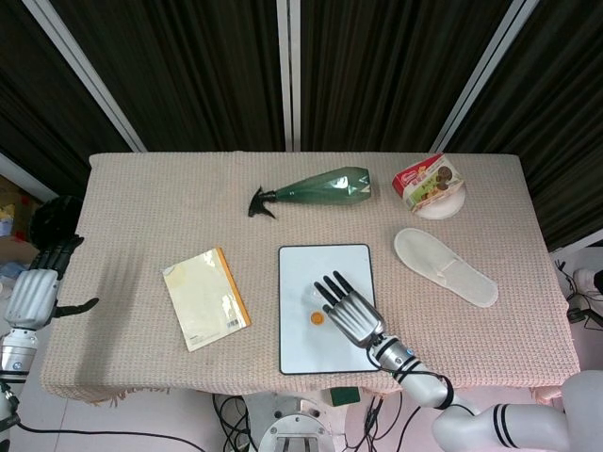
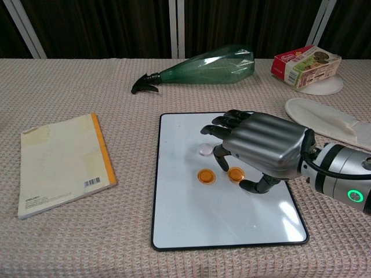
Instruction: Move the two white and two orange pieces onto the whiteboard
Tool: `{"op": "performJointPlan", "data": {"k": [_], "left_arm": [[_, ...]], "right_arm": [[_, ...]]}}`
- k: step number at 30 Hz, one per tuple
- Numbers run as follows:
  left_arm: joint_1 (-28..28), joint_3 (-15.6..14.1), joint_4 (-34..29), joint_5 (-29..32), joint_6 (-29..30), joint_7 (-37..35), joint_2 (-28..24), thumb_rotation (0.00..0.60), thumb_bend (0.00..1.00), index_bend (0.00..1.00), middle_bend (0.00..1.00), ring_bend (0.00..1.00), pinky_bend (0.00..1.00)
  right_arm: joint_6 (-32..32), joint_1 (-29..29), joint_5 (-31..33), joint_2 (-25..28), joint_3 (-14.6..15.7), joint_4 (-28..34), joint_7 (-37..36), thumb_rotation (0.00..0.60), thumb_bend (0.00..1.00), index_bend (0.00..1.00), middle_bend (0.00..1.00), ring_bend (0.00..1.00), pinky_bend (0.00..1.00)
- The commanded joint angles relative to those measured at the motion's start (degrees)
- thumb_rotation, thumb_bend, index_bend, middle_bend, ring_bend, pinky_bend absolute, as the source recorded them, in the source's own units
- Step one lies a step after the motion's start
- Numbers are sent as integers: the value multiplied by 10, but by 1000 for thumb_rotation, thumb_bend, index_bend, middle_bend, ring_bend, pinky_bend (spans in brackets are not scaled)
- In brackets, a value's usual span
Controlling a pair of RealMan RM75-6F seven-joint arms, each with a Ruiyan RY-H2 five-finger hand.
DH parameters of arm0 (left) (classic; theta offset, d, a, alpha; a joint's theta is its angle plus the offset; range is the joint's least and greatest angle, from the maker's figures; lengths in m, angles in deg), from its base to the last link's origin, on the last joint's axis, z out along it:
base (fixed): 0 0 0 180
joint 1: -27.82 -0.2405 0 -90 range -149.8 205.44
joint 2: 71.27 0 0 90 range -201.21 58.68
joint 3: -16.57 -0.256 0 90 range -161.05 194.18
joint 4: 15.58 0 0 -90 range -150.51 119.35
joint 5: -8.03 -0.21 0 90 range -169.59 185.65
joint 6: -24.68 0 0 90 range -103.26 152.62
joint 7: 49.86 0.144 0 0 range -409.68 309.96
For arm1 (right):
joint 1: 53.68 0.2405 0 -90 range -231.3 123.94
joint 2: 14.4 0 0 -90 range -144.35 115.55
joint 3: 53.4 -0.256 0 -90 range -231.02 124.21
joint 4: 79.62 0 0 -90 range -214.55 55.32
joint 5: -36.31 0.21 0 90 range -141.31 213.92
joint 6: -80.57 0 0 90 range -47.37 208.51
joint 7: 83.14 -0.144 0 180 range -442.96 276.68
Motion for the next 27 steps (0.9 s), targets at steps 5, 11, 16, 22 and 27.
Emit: {"op": "performJointPlan", "data": {"k": [5,11,16,22,27], "left_arm": [[1,1,-3,-1,1,3,0,591,65,85,76,78,134],[3,1,-5,-1,-2,5,-1,593,65,85,75,77,135],[1,0,-4,0,0,4,-1,592,65,85,76,77,135],[2,1,-3,1,-2,3,-2,590,65,85,76,78,135],[2,1,-2,1,-3,2,-1,590,65,85,75,78,135]], "right_arm": [[3,5,5,-4,2,-3,1,600,331,588,20,0,0],[1,8,9,-9,1,-7,0,600,331,589,18,0,0],[2,13,13,-14,0,-10,2,600,331,591,18,0,0],[3,18,18,-21,-3,-13,1,600,331,591,18,0,0],[4,22,22,-25,-4,-15,4,600,331,591,18,0,0]]}}
